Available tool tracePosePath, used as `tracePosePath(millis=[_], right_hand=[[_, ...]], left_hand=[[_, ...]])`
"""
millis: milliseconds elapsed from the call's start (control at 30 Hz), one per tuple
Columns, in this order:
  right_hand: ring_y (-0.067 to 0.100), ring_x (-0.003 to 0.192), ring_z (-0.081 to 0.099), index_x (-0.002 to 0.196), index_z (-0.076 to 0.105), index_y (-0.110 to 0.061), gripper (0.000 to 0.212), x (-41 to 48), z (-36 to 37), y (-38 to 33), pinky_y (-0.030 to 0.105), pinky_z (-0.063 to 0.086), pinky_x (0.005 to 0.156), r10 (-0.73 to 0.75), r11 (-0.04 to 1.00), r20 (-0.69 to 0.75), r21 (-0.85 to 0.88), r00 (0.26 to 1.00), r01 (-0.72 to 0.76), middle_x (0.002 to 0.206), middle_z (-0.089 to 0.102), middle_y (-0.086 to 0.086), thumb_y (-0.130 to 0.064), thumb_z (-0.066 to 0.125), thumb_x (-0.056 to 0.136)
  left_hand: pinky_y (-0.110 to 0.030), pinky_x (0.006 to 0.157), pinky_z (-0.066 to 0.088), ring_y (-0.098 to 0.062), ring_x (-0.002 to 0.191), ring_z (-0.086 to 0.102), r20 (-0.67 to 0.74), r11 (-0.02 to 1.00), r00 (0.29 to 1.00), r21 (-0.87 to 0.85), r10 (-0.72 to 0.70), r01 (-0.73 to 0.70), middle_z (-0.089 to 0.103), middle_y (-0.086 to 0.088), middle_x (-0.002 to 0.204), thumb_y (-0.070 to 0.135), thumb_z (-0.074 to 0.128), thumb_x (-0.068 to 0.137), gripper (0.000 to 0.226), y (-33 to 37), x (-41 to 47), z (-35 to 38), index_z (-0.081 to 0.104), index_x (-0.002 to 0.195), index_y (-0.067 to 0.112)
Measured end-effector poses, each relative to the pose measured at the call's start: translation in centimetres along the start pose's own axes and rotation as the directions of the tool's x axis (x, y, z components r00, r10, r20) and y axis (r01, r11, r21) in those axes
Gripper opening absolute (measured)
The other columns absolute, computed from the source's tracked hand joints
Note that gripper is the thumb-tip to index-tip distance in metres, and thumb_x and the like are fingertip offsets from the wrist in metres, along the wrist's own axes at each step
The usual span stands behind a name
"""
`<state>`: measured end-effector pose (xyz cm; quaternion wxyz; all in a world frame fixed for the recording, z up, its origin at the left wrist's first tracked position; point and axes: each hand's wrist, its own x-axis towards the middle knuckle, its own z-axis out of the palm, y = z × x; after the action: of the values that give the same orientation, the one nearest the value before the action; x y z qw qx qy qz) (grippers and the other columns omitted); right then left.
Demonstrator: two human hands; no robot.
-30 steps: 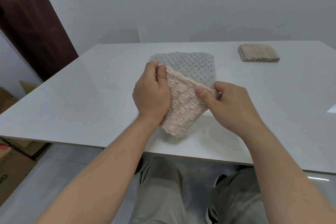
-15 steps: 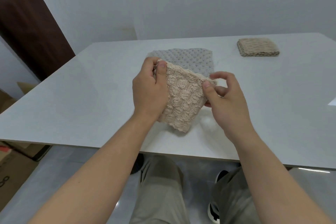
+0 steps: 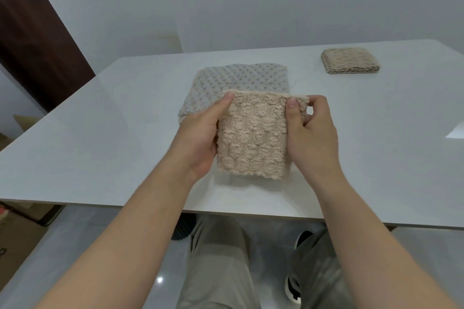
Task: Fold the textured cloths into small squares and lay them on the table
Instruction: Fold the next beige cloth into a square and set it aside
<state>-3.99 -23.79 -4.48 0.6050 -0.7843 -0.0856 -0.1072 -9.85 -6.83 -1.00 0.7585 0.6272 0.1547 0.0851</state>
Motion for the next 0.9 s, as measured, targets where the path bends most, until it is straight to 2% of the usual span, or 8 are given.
tracePosePath(millis=[100,167,267,367,467,567,633,900], right_hand=[[-0.009,0.069,0.059,0.107,0.049,-0.027,0.02,0.1,0.2,0.0,0.005,0.039,0.058,-0.002,1.0,-0.024,-0.011,1.0,0.002,0.086,0.067,-0.007,-0.047,0.049,0.103],[-0.008,0.082,0.063,0.113,0.053,-0.026,0.03,0.3,0.6,0.4,0.005,0.042,0.07,0.044,0.999,-0.01,0.03,0.999,-0.044,0.097,0.07,-0.007,-0.053,0.051,0.101],[0.011,0.101,0.072,0.117,0.067,-0.017,0.056,0.0,1.0,0.6,0.038,0.055,0.095,0.225,0.914,0.137,0.312,0.965,-0.258,0.106,0.077,-0.003,-0.065,0.058,0.091],[0.019,0.102,0.074,0.109,0.073,-0.01,0.048,-0.8,1.4,1.2,0.045,0.055,0.099,0.301,0.821,0.274,0.412,0.913,-0.394,0.105,0.078,0.003,-0.054,0.059,0.096],[0.015,0.098,0.071,0.107,0.068,-0.015,0.055,-1.3,1.7,1.5,0.043,0.056,0.093,0.271,0.924,0.152,0.235,0.95,-0.301,0.101,0.076,-0.001,-0.064,0.047,0.095],[0.013,0.079,0.061,0.104,0.05,-0.014,0.048,-1.6,1.0,0.9,0.03,0.044,0.065,0.145,0.989,0.043,-0.047,0.988,-0.143,0.086,0.063,-0.001,-0.057,0.03,0.105],[0.021,0.071,0.059,0.1,0.042,-0.015,0.043,-1.8,0.7,0.8,0.036,0.041,0.06,0.076,0.989,0.027,-0.132,0.997,-0.072,0.078,0.06,0.003,-0.054,0.025,0.107],[0.018,0.059,0.052,0.097,0.042,-0.012,0.037,-1.3,0.4,1.2,0.034,0.036,0.051,0.007,0.987,0.001,-0.16,1.0,-0.007,0.071,0.057,0.003,-0.046,0.033,0.108]], left_hand=[[-0.032,0.081,0.06,-0.017,0.096,0.076,-0.09,0.996,0.993,0.059,0.075,-0.069,0.079,-0.004,0.105,0.034,0.066,0.098,0.03,-1.7,-0.1,0.4,0.074,0.114,0.01],[-0.036,0.089,0.057,-0.013,0.097,0.072,-0.164,0.937,0.96,0.306,0.228,-0.17,0.076,0.003,0.103,0.051,0.061,0.096,0.04,-3.1,0.4,0.5,0.07,0.113,0.016],[-0.022,0.065,0.044,0.002,0.069,0.056,-0.201,0.75,0.86,0.604,0.469,-0.267,0.06,0.013,0.076,0.045,0.048,0.105,0.027,-4.0,0.3,0.9,0.055,0.088,0.026],[-0.022,0.062,0.04,0.001,0.071,0.055,-0.208,0.694,0.812,0.656,0.546,-0.298,0.059,0.013,0.078,0.04,0.043,0.108,0.023,-4.1,0.5,1.6,0.052,0.096,0.023],[-0.027,0.068,0.044,-0.002,0.072,0.056,-0.201,0.726,0.825,0.611,0.527,-0.315,0.062,0.008,0.08,0.037,0.045,0.108,0.025,-4.6,1.0,2.0,0.055,0.098,0.017],[-0.029,0.066,0.043,-0.002,0.068,0.053,-0.177,0.736,0.835,0.588,0.521,-0.335,0.059,0.01,0.075,0.038,0.047,0.107,0.025,-4.8,1.4,2.3,0.054,0.091,0.02],[-0.024,0.06,0.039,0.001,0.063,0.051,-0.163,0.72,0.829,0.601,0.535,-0.347,0.055,0.011,0.07,0.038,0.047,0.107,0.025,-4.8,1.4,2.3,0.049,0.085,0.027],[-0.032,0.065,0.039,-0.011,0.066,0.051,-0.084,0.64,0.841,0.691,0.534,-0.337,0.055,0.009,0.071,0.036,0.05,0.106,0.027,-4.2,1.7,1.3,0.054,0.091,0.014]])
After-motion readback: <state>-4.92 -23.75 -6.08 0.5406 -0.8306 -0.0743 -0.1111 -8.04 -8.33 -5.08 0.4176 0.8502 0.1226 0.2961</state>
